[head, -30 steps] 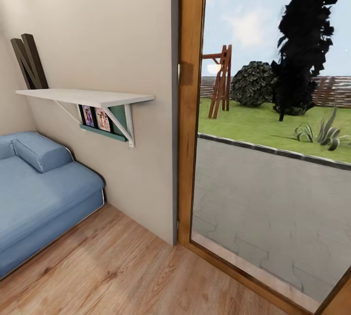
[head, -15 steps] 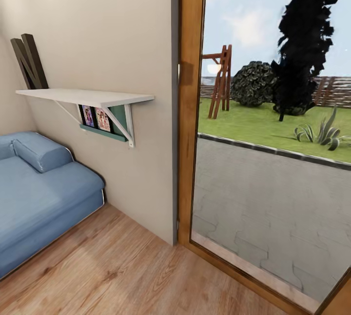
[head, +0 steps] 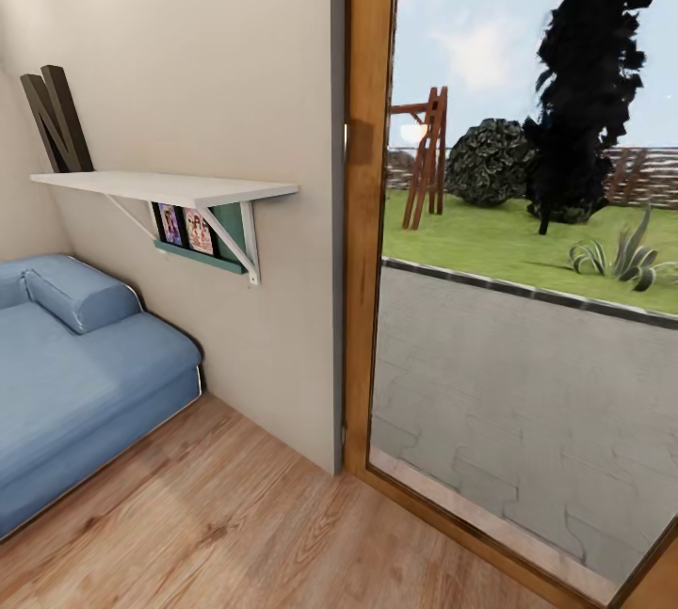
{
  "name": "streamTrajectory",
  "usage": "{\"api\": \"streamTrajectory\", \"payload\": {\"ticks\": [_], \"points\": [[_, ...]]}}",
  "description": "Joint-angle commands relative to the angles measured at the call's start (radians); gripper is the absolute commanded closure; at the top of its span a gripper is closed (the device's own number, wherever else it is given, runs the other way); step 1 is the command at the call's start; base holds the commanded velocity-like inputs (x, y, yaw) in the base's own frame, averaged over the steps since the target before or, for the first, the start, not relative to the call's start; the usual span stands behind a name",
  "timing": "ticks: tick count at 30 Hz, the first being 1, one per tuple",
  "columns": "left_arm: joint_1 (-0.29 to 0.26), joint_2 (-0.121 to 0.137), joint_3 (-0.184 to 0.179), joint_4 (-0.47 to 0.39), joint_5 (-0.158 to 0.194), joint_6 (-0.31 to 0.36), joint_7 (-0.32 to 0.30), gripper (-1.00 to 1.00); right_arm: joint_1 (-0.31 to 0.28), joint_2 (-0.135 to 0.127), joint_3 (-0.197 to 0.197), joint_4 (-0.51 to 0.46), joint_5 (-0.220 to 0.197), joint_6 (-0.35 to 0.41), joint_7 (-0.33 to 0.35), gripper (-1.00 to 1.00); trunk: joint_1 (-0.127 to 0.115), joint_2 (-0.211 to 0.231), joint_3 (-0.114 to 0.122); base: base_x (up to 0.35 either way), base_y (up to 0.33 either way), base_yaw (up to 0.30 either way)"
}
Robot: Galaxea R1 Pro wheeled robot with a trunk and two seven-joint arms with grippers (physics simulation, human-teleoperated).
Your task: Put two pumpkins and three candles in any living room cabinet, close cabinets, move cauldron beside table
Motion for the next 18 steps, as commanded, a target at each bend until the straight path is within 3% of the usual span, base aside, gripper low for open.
{"api": "streamTrajectory", "payload": {"ticks": [1,11,18], "points": [[0.000,0.000,0.000,-0.001,0.000,0.000,0.000,-1.00,0.000,0.000,0.000,-0.001,-0.001,0.000,0.001,-1.00,0.000,0.000,-0.001,0.000,0.000,0.000],[0.000,0.000,0.000,-0.001,0.000,0.000,0.000,-1.00,0.000,0.001,0.000,-0.003,-0.004,-0.011,0.003,-1.00,0.000,0.000,-0.001,0.000,0.000,-0.002],[0.000,0.000,0.000,-0.001,0.000,0.000,0.000,-1.00,0.000,0.001,0.004,-0.004,0.000,-0.018,0.003,-1.00,0.000,0.000,-0.001,0.000,0.000,-0.142]]}}
